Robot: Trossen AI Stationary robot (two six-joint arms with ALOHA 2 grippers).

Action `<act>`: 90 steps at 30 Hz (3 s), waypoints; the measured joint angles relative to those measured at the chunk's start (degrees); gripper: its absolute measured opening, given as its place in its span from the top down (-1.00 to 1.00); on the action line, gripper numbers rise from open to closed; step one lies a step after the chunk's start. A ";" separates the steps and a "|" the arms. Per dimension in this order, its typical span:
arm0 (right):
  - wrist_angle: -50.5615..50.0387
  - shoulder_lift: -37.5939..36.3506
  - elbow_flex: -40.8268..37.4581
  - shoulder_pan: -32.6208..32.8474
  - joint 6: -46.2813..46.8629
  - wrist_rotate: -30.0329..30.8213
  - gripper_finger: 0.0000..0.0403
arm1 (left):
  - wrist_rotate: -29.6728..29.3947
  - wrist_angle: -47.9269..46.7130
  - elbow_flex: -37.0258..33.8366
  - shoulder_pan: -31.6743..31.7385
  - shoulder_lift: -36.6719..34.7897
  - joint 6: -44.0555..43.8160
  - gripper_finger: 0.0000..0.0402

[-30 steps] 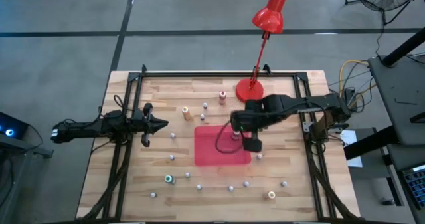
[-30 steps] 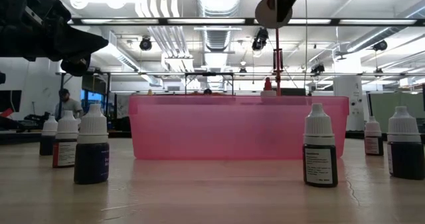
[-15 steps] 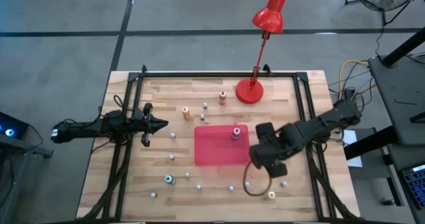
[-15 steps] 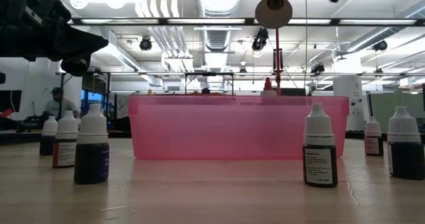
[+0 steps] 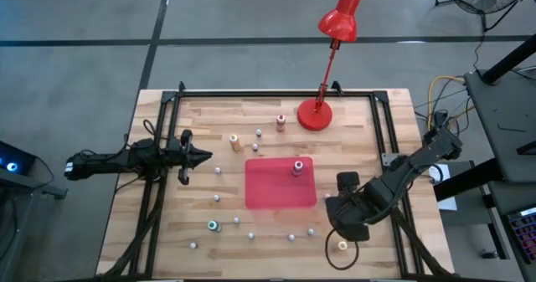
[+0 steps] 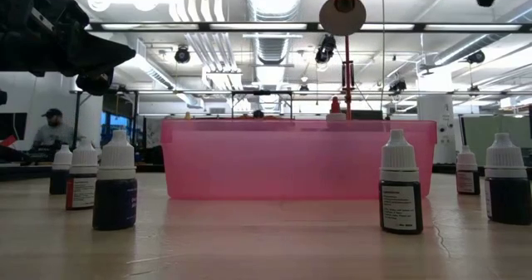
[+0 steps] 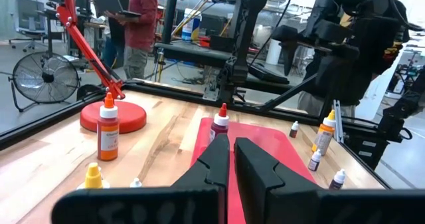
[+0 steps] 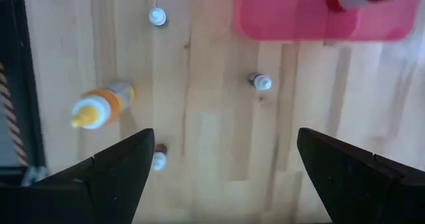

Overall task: Pick & Place food coloring
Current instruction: Put the large yellow food coloring bottle into the red bin

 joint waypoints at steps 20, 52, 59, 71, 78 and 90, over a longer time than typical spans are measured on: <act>10.95 5.68 -1.01 4.82 19.61 -6.17 -0.81 | -0.04 0.00 0.00 0.00 0.55 0.00 1.00; 16.47 10.16 -6.32 9.56 21.61 -4.03 -0.80 | 0.00 -0.02 0.00 0.00 0.65 0.00 1.00; 19.12 10.13 -7.84 9.63 21.72 -3.98 -0.80 | 0.00 -0.02 0.00 0.00 0.65 0.00 1.00; 24.24 10.31 -11.68 10.13 22.58 -4.46 -0.80 | 0.02 -0.02 0.00 0.01 0.65 0.00 1.00; 29.17 10.31 -14.47 10.25 22.75 -4.50 -0.80 | 0.01 -0.02 0.00 0.00 0.64 0.00 1.00; 29.24 10.35 -16.13 10.24 22.56 -4.05 -0.75 | 0.02 -0.02 0.00 0.01 0.66 0.00 1.00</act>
